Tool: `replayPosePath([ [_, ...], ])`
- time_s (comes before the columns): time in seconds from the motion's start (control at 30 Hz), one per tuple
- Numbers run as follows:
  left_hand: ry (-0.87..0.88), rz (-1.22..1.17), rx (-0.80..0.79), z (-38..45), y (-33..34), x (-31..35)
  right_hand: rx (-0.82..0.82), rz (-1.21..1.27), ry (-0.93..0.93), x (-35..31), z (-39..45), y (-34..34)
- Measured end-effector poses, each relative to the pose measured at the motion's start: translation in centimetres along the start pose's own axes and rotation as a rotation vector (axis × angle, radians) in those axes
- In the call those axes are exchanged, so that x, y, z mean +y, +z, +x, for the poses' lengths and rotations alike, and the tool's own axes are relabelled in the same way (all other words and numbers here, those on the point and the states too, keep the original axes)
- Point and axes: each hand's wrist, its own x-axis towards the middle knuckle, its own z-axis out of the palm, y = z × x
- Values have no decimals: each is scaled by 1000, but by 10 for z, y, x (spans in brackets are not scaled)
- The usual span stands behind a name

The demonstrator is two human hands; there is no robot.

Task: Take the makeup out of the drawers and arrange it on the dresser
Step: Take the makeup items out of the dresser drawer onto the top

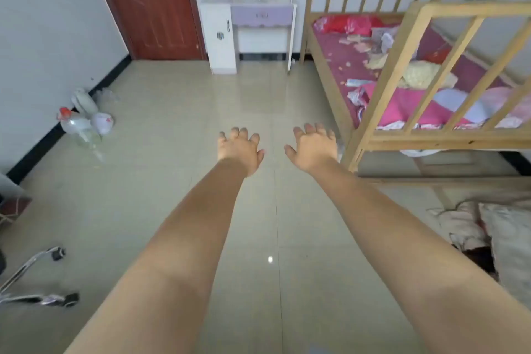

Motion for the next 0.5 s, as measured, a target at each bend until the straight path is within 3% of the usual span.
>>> replayPosePath([
  [0.2,-14,-13,-167,79,62,-10,-166,2,46,13,78,64],
  [0.5,-18,-67,-220,295,60,-31,-251,36,36,33,300,89],
])
